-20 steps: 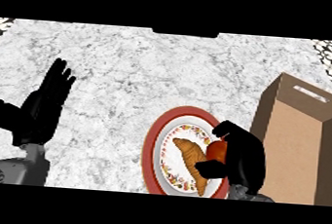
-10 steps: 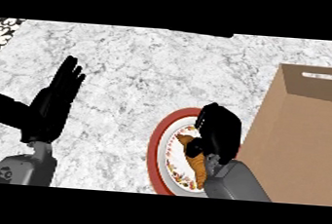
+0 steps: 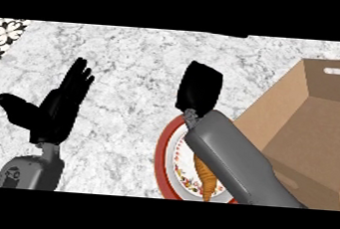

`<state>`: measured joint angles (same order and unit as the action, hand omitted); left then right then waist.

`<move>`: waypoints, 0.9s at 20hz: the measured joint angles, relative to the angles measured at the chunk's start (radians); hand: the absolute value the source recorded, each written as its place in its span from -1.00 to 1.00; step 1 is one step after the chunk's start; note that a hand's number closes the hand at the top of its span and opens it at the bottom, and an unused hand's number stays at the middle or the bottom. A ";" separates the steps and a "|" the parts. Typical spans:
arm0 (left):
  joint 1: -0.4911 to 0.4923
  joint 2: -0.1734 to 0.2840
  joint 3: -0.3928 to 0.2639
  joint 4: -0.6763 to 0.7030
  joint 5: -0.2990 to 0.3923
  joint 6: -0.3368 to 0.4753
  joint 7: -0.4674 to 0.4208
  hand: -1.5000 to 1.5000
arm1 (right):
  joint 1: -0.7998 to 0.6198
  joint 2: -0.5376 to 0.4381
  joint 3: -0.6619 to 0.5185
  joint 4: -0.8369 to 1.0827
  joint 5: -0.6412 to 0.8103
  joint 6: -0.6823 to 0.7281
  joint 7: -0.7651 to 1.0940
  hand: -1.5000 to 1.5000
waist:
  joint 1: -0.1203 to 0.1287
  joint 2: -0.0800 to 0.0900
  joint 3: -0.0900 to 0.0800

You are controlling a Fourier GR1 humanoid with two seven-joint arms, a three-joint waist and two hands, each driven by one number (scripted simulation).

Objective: Pick the tomato from the plate and place it in the cardboard box

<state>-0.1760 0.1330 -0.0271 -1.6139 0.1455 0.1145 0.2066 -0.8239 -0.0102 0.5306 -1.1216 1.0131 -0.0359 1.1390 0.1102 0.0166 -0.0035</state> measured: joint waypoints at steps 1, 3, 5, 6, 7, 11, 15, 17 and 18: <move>-0.003 -0.002 -0.001 0.004 -0.002 0.001 -0.002 0.00 | -0.049 0.000 0.008 0.025 -0.015 0.004 0.005 1.00 | 0.000 0.000 0.000; -0.006 -0.007 -0.005 0.002 -0.008 0.008 0.001 0.00 | -0.131 -0.001 0.024 0.074 -0.045 0.005 0.014 1.00 | 0.000 -0.002 0.001; -0.009 -0.013 -0.007 0.009 -0.010 0.012 -0.001 0.00 | -0.194 -0.002 0.038 0.103 -0.056 -0.006 0.028 1.00 | -0.003 -0.003 0.001; -0.010 -0.011 -0.004 0.010 -0.012 0.015 0.003 0.00 | -0.220 -0.003 0.032 0.105 -0.043 -0.018 0.036 1.00 | -0.007 -0.006 0.001; -0.005 -0.011 -0.005 0.012 -0.015 0.015 -0.002 0.00 | -0.246 -0.003 0.026 0.111 -0.030 -0.027 0.045 1.00 | -0.010 -0.007 0.001; -0.008 0.003 0.018 0.014 -0.004 0.012 0.002 0.00 | -0.329 -0.005 -0.013 0.151 0.047 -0.055 0.078 1.00 | -0.028 -0.013 0.001; 0.004 0.011 0.036 0.019 -0.004 0.018 0.000 0.00 | -0.387 -0.005 -0.076 0.180 0.156 -0.069 0.093 1.00 | -0.062 -0.022 0.001; 0.015 0.013 0.044 0.020 -0.004 0.022 -0.006 0.00 | -0.407 -0.005 -0.126 0.194 0.203 -0.070 0.097 1.00 | -0.077 -0.025 0.001; 0.022 0.015 0.047 0.017 -0.003 0.022 -0.007 0.00 | -0.412 -0.005 -0.149 0.199 0.229 -0.072 0.098 1.00 | -0.082 -0.026 0.001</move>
<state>-0.1544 0.1476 0.0204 -1.5969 0.1423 0.1362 0.1994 -1.2360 -0.0156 0.3812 -0.9228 1.2420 -0.1074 1.2369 0.0278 -0.0095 -0.0023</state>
